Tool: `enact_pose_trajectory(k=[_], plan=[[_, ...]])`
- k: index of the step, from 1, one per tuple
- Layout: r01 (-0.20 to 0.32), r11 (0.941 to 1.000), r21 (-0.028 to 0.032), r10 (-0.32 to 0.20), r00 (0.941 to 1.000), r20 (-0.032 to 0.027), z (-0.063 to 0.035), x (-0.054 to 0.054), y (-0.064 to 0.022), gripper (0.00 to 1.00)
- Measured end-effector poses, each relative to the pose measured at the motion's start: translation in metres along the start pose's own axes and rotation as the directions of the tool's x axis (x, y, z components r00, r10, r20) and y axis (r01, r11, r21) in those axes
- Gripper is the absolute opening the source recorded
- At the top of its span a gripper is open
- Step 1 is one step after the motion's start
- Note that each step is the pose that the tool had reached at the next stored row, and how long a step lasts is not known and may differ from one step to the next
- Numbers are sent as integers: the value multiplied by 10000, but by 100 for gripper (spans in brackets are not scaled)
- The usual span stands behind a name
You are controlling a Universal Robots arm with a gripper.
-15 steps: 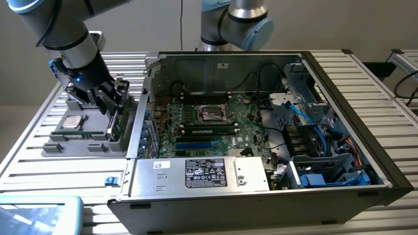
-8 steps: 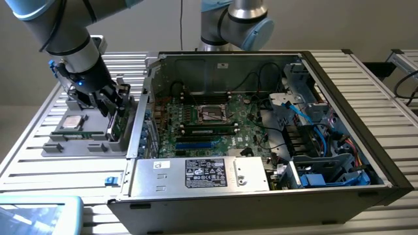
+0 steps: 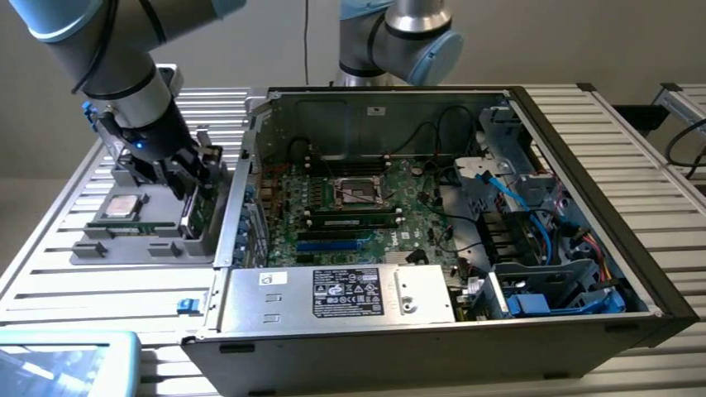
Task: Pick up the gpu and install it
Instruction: 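Pick up the gpu and move the gpu toward the slot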
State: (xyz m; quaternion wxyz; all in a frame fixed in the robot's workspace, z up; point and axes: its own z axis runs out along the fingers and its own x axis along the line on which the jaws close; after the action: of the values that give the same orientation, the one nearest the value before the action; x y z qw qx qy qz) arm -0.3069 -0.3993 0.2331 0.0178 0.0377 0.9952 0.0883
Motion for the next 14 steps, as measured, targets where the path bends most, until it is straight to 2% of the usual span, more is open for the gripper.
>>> enact_pose_trajectory(k=[8, 14], plan=[[-2, 10000, 10, 2, 10000, 2, 43, -19, -6, 49], [-7, 10000, 56, 7, 10000, 7, 66, -33, -9, 49]])
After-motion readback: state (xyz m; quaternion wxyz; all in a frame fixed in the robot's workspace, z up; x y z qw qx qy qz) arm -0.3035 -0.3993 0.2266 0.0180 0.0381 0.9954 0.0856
